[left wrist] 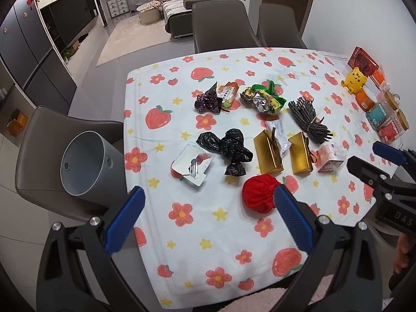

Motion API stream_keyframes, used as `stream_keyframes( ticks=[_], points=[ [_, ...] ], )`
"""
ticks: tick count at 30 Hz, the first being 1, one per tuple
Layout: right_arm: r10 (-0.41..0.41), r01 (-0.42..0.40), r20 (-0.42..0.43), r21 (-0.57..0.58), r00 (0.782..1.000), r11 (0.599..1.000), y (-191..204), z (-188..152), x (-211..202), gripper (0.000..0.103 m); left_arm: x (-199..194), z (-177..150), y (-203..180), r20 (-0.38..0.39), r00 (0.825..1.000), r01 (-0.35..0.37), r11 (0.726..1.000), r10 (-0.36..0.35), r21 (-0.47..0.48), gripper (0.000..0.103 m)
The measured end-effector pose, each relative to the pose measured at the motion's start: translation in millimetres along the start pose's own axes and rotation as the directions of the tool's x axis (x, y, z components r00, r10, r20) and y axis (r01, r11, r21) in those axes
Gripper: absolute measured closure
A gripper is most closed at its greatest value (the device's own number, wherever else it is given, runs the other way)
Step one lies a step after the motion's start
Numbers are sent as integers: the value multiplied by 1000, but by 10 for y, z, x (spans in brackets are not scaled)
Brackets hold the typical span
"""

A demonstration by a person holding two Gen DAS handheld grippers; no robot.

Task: Collect trash
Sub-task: 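Grasp the clear plastic tray with the left tool while the right tool grasps the black bags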

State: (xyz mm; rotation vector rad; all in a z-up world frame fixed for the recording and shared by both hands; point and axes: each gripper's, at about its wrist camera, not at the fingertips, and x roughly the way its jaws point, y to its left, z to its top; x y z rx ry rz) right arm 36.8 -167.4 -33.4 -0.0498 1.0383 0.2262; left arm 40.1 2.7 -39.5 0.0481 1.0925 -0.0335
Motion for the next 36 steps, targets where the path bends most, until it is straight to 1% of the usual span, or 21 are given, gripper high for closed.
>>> stream_keyframes(
  ticks=[9, 12, 13, 15, 19, 23, 25, 27, 29, 30, 31, 32, 33, 34, 35, 36],
  points=[
    [54, -61, -69, -103, 996, 993, 218, 140, 712, 29, 491, 35, 204, -30, 1000, 1, 1000, -1, -9, 4],
    [57, -69, -83, -159, 995, 985, 330, 165, 1016, 30, 744, 22, 285, -24, 1000, 3, 1000, -3, -2, 4],
    [55, -71, -93, -175, 994, 982, 367, 168, 1129, 31, 846, 15, 308, -26, 1000, -3, 1000, 3, 1, 4],
    [70, -93, -120, -196, 990, 976, 427, 177, 1358, 37, 1033, -6, 353, -34, 999, 4, 1000, -4, 4, 4],
    [75, -115, -170, -234, 983, 965, 521, 184, 1783, 38, 1357, -52, 433, -44, 999, 21, 1000, -20, 10, 4],
    [71, -118, -181, -266, 981, 957, 595, 165, 2083, 38, 1611, -92, 458, -50, 999, 18, 1000, -16, 25, 4],
    [68, -119, -187, -279, 980, 953, 627, 159, 2205, 41, 1720, -111, 464, -48, 999, 18, 999, -16, 32, 4],
    [67, -125, -203, -289, 977, 949, 646, 144, 2314, 50, 1843, -130, 476, -53, 998, 19, 999, -17, 33, 5],
    [70, -133, -217, -294, 974, 947, 662, 121, 2403, 55, 1955, -143, 493, -56, 998, 20, 999, -18, 33, 6],
    [75, -140, -222, -297, 972, 945, 672, 112, 2434, 61, 2014, -151, 501, -58, 998, 16, 999, -14, 36, 7],
    [78, -146, -226, -300, 971, 943, 684, 103, 2461, 65, 2060, -146, 496, -61, 998, 11, 999, -8, 40, 10],
    [79, -149, -231, -304, 970, 941, 700, 93, 2489, 76, 2110, -152, 499, -68, 998, 5, 999, -1, 46, 30],
    [82, -155, -237, -306, 968, 939, 710, 84, 2508, 83, 2152, -162, 503, -80, 997, 10, 999, -6, 43, 46],
    [89, -162, -240, -305, 967, 938, 715, 77, 2515, 85, 2199, -164, 520, -94, 995, 18, 999, -15, 32, 52],
    [93, -166, -240, -306, 966, 937, 723, 74, 2514, 91, 2247, -172, 535, -105, 994, 30, 999, -27, 23, 70],
    [93, -166, -237, -310, 967, 936, 736, 73, 2505, 94, 2278, -186, 530, -111, 993, 38, 999, -36, 19, 81]
  ],
)
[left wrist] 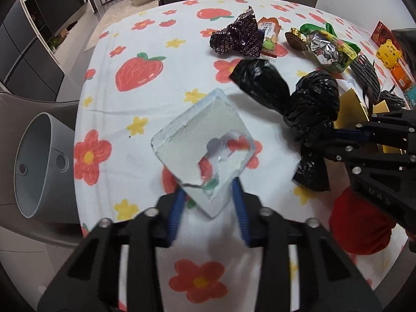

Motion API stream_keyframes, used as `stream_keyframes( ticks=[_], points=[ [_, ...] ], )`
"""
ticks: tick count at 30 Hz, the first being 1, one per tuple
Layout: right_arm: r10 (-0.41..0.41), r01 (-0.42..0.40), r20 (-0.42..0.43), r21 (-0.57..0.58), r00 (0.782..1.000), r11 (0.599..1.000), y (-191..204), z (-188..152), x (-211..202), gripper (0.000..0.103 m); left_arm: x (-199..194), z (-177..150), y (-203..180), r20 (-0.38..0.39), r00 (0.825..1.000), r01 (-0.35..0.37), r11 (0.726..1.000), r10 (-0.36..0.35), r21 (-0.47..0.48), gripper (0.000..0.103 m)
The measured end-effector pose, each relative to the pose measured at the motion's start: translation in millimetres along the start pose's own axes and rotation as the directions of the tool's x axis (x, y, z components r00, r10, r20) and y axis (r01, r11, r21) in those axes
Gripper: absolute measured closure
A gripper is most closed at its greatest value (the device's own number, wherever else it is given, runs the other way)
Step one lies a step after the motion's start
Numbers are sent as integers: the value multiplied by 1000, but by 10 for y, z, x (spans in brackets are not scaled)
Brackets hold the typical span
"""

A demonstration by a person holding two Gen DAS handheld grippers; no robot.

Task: Collect trash
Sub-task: 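Grasp the clear plastic tray with the left tool while the right tool grasps the black bags, then carry the clear tray and black bags with both tools over the grey bin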

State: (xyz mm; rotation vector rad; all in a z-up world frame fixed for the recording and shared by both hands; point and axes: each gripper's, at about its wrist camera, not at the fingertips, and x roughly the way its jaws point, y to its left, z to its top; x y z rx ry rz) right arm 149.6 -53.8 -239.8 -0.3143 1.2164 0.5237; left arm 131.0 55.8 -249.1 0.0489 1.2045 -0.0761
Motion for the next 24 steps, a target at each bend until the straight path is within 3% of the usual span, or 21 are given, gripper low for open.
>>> stream_keyframes(
  ticks=[4, 7, 24],
  points=[
    [2, -2, 11, -1, 1000, 1000, 27, 11, -65, 98, -7, -15, -4, 13, 1000, 18, 1000, -18, 4, 88],
    [0, 0, 20, -1, 1000, 1000, 31, 17, -113, 99, -55, -25, -37, 24, 1000, 12, 1000, -12, 20, 99],
    [-4, 4, 48, 5, 999, 1000, 78, 3, -306, 99, -228, -73, -13, 63, 998, -3, 1000, 3, 1, 101]
  ],
)
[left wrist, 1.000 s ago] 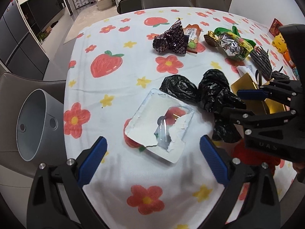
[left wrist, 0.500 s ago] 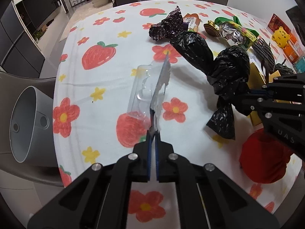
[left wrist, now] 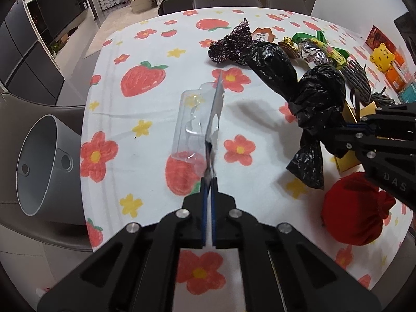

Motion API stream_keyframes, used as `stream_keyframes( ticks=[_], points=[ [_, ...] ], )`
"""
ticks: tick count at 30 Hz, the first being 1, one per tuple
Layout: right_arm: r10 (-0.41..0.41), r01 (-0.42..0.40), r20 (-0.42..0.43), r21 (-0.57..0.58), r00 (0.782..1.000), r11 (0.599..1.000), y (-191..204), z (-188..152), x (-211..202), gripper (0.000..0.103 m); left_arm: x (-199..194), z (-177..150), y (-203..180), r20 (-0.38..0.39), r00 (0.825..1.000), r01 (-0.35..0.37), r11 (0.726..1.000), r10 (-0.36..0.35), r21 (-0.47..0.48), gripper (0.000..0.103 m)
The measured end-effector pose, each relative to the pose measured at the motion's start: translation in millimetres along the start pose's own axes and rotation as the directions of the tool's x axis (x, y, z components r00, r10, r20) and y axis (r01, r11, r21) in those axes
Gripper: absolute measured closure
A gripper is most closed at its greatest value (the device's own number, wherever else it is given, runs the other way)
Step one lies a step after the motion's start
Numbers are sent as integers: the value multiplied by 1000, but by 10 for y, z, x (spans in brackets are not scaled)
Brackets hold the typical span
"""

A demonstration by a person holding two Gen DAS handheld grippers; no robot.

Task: Collect trash
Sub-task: 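Carry the clear tray and black bags with both tools over the grey bin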

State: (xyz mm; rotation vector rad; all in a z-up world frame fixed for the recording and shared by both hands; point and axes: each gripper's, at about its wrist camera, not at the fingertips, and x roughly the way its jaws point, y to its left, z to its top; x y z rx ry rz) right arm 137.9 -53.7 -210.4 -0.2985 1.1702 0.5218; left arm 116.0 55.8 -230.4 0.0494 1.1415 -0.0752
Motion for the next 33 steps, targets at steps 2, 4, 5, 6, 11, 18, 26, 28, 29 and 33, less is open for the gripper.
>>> stream_keyframes(
  ticks=[2, 4, 5, 6, 11, 18, 26, 28, 29, 33],
  points=[
    [4, -4, 7, -2, 1000, 1000, 11, -5, -47, 99, -52, -3, 12, 7, 1000, -5, 1000, 5, -9, 101],
    [9, -9, 15, -7, 1000, 1000, 33, -11, -114, 99, -122, 1, 23, 15, 1000, -13, 1000, 13, -19, 101],
    [12, -12, 20, -11, 1000, 1000, 47, -12, -155, 99, -161, 1, 30, 18, 1000, -17, 1000, 18, -23, 101],
    [18, -18, 24, -15, 1000, 1000, 62, -9, -201, 99, -217, 2, 43, 24, 999, -25, 999, 26, -30, 101],
    [52, -49, 56, -54, 997, 997, 174, 32, -497, 99, -584, -16, 179, 56, 996, -63, 994, 68, -92, 101],
    [134, -113, 103, -186, 986, 976, 509, 193, -911, 99, -1203, -190, 461, 94, 978, -161, 963, 185, -218, 101],
    [264, -207, 101, -383, 959, 900, 1166, 378, -1085, 99, -1719, -626, 888, 70, 938, -280, 862, 339, -422, 101],
    [283, -217, 95, -429, 955, 877, 1369, 442, -1065, 99, -1788, -741, 1033, 57, 931, -295, 837, 360, -461, 101],
    [291, -223, 90, -445, 952, 867, 1474, 484, -1043, 99, -1807, -779, 1109, 51, 930, -297, 827, 363, -478, 101],
    [322, -247, 73, -489, 944, 836, 1933, 712, -921, 99, -1856, -936, 1549, 27, 920, -322, 794, 391, -516, 101]
  ],
)
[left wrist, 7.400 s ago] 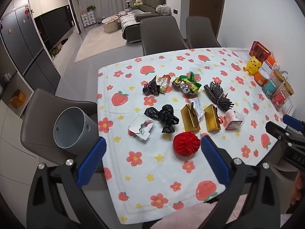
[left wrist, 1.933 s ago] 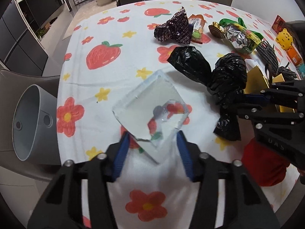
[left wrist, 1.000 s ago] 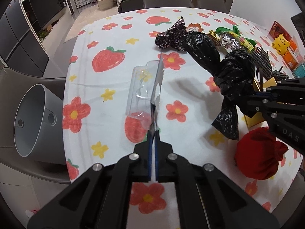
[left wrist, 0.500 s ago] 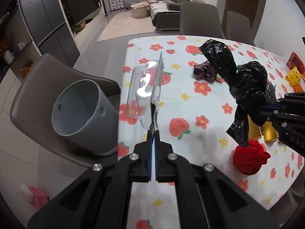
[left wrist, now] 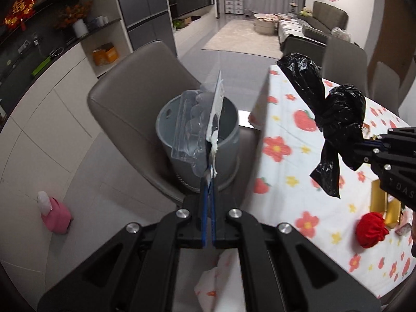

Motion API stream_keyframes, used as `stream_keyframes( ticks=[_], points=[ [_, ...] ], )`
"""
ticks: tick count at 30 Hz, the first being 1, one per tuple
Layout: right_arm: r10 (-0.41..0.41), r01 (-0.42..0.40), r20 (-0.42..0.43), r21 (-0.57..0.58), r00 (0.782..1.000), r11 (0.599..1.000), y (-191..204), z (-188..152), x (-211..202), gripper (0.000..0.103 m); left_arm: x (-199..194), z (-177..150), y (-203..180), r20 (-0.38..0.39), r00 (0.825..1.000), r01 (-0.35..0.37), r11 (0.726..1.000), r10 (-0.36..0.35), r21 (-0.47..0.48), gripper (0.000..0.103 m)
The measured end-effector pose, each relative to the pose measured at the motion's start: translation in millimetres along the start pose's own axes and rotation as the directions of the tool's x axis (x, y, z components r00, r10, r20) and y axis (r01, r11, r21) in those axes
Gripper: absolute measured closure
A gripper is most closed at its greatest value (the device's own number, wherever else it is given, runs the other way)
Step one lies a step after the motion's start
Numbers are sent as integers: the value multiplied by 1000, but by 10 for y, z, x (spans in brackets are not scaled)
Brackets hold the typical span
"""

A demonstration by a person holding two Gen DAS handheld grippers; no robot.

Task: Collect trash
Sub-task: 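Carry the clear tray and black bags with both tools over the grey bin, then open both tools to drop the tray and black bags into the bin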

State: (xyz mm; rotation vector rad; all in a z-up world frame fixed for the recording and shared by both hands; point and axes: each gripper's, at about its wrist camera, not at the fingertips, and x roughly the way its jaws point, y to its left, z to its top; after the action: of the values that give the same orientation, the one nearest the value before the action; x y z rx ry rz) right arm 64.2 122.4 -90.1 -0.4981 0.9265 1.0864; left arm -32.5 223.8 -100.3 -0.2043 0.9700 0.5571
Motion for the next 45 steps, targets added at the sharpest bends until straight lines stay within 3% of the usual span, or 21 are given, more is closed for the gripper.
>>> stream_keyframes(
  ticks=[10, 16, 26, 28, 29, 30, 45],
  points=[
    [12, -13, -60, -18, 998, 1000, 334, 1065, 1153, 99, 871, 583, 897, -33, 999, -5, 1000, 4, -17, 101],
    [-2, 1, -85, -11, 996, 1000, 341, 1407, 1652, 99, 1325, 855, 1040, -59, 998, 19, 1000, -18, 10, 101],
    [-2, 1, -91, -8, 996, 1000, 286, 1488, 1819, 99, 1395, 923, 1041, -72, 997, 44, 999, -42, 19, 100],
    [-9, 8, -108, -3, 994, 1000, 263, 1494, 1889, 86, 1406, 931, 1018, -72, 996, 47, 999, -46, 23, 100],
    [-12, 14, -112, 11, 994, 1000, 246, 1497, 1912, 65, 1411, 925, 1003, -73, 996, 48, 998, -46, 27, 100],
    [-21, 24, -107, 27, 994, 999, 221, 1542, 1920, 52, 1418, 913, 1000, -73, 996, 50, 998, -48, 28, 100],
    [-59, 64, -61, 78, 996, 995, 21, 1493, 1599, 52, 1488, 1083, 883, -62, 994, 96, 993, -92, 75, 100]
  ],
)
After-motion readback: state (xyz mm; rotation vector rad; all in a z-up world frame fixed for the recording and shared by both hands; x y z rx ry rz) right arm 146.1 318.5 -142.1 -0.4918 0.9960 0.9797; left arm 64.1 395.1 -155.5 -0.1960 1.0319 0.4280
